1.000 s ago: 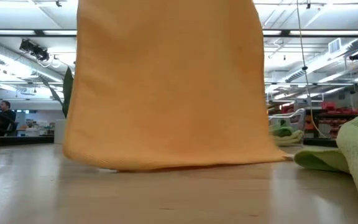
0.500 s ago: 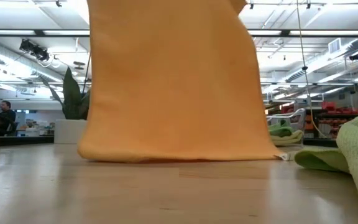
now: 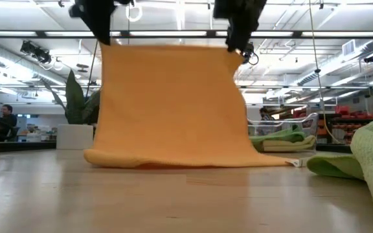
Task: Fold microfiber towels
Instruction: Fold the orange towel
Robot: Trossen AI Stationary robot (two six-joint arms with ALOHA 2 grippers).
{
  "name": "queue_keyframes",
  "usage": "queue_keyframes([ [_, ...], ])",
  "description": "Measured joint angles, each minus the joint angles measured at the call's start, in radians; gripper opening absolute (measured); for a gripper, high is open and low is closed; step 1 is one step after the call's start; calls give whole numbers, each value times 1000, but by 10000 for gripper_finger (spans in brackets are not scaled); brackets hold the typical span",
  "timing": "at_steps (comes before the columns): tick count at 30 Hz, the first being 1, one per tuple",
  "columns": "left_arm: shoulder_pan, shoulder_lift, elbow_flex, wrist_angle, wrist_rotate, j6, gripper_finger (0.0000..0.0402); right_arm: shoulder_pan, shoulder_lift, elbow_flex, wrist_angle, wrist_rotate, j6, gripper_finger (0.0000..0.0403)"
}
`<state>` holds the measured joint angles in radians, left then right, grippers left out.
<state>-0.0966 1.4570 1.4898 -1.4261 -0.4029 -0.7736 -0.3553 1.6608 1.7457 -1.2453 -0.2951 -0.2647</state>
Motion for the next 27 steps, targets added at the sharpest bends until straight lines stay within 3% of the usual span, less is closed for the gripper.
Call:
queue_keyframes([
  [10,210,2,-163,253,111,217,5,-148,1,-130,100,-2,-2,0],
  [18,367,2,-175,357,163,314,5,-237,2,-125,139,2,23,0],
  [21,366,2,-175,393,227,315,5,-236,2,-132,86,5,32,0],
  [27,281,2,-175,380,236,288,5,-162,1,-132,20,-31,52,0],
])
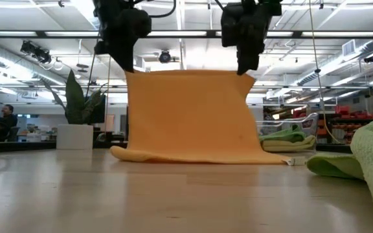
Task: Fold microfiber towels
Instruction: Fold the orange towel
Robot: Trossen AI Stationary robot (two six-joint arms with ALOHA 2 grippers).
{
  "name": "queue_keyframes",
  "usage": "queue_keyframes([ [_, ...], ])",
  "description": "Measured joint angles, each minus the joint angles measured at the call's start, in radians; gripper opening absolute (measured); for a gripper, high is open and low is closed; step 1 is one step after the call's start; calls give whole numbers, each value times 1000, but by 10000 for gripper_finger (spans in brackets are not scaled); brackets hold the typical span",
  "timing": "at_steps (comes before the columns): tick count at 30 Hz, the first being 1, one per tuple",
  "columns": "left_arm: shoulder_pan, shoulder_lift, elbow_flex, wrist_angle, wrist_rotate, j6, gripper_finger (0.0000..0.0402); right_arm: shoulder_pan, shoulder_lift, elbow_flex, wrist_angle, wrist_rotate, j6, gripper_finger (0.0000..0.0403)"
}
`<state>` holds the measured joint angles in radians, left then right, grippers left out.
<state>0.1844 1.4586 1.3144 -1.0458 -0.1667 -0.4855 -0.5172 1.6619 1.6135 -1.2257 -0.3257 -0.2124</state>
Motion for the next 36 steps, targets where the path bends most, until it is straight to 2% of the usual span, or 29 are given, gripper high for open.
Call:
queue_keyframes([
  [6,-87,7,-60,41,6,-83,5,123,-9,-49,45,-38,38,0],
  [11,-148,8,-177,137,15,-170,5,200,-45,-233,151,-54,89,0],
  [17,-196,7,-243,263,41,-236,5,272,-146,-457,322,-41,193,0],
  [23,-220,11,-249,334,47,-267,5,321,-250,-649,482,-42,326,0],
  [27,-222,26,-251,412,103,-270,5,351,-258,-748,568,-40,391,0],
  [36,-247,138,-261,452,212,-304,5,427,-230,-846,745,-52,477,0],
])
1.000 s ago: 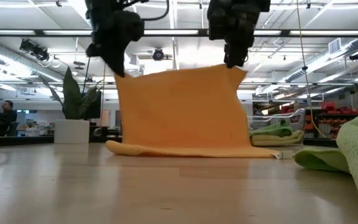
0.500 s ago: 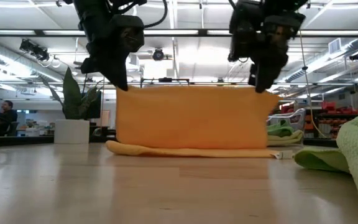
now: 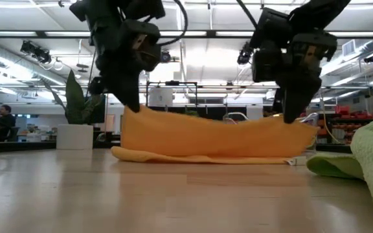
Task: Fold microfiber towels
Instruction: Fold the orange towel
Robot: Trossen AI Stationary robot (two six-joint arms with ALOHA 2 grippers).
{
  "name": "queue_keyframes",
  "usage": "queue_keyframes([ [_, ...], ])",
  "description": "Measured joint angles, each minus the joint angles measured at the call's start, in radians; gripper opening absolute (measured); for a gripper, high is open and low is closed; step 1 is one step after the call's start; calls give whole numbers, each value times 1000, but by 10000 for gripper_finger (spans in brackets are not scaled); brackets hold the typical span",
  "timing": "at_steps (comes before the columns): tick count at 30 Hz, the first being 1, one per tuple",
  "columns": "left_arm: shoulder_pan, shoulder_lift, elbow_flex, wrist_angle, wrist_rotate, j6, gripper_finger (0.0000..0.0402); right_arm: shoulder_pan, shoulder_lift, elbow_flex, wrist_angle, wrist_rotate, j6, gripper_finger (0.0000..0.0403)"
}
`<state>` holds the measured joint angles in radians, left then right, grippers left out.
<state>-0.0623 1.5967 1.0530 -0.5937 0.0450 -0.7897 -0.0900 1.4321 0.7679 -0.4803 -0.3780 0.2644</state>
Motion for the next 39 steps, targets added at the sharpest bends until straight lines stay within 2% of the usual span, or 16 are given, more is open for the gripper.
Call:
queue_keyframes([
  [8,-51,53,2,73,19,-43,5,42,31,-4,28,-13,20,0],
  [14,-72,52,0,42,18,-73,17,53,45,-5,68,-20,30,6],
  [34,-58,52,0,-7,-6,-116,65,54,47,-5,76,-11,58,94],
  [39,-61,52,0,23,35,-137,81,54,47,-5,77,-8,59,103],
])
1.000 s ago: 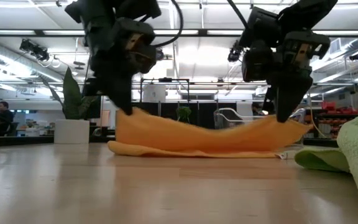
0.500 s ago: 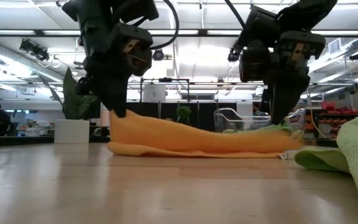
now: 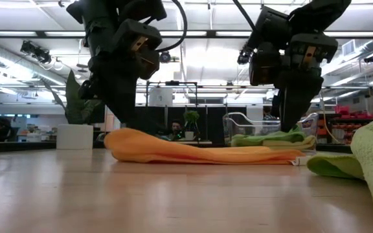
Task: Fold microfiber towels
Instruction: Fold the orange towel
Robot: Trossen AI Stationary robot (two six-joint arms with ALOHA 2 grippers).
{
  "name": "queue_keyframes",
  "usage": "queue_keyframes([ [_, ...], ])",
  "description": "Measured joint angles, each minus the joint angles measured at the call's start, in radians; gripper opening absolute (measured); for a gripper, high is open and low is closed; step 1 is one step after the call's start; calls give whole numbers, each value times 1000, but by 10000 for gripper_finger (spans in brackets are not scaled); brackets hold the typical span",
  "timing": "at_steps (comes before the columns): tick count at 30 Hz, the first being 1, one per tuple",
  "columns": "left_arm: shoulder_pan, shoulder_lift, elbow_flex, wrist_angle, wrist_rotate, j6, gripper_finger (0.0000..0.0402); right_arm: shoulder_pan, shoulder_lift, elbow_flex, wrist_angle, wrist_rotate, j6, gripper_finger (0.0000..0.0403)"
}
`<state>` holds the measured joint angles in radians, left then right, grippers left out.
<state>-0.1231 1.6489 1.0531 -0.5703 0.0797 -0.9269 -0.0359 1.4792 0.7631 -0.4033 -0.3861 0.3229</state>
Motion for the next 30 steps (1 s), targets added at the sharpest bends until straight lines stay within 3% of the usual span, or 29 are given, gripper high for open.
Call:
queue_keyframes([
  [7,-4,-19,1,25,10,-12,103,-12,0,0,0,19,-30,103],
  [13,44,-53,1,22,-53,-81,111,-100,-4,0,15,-2,-46,103],
  [19,64,-57,1,-138,-130,-163,112,-205,-6,0,12,-156,-35,103],
  [30,56,-71,1,-270,-188,-271,105,-263,-60,-12,7,-184,-68,103],
])
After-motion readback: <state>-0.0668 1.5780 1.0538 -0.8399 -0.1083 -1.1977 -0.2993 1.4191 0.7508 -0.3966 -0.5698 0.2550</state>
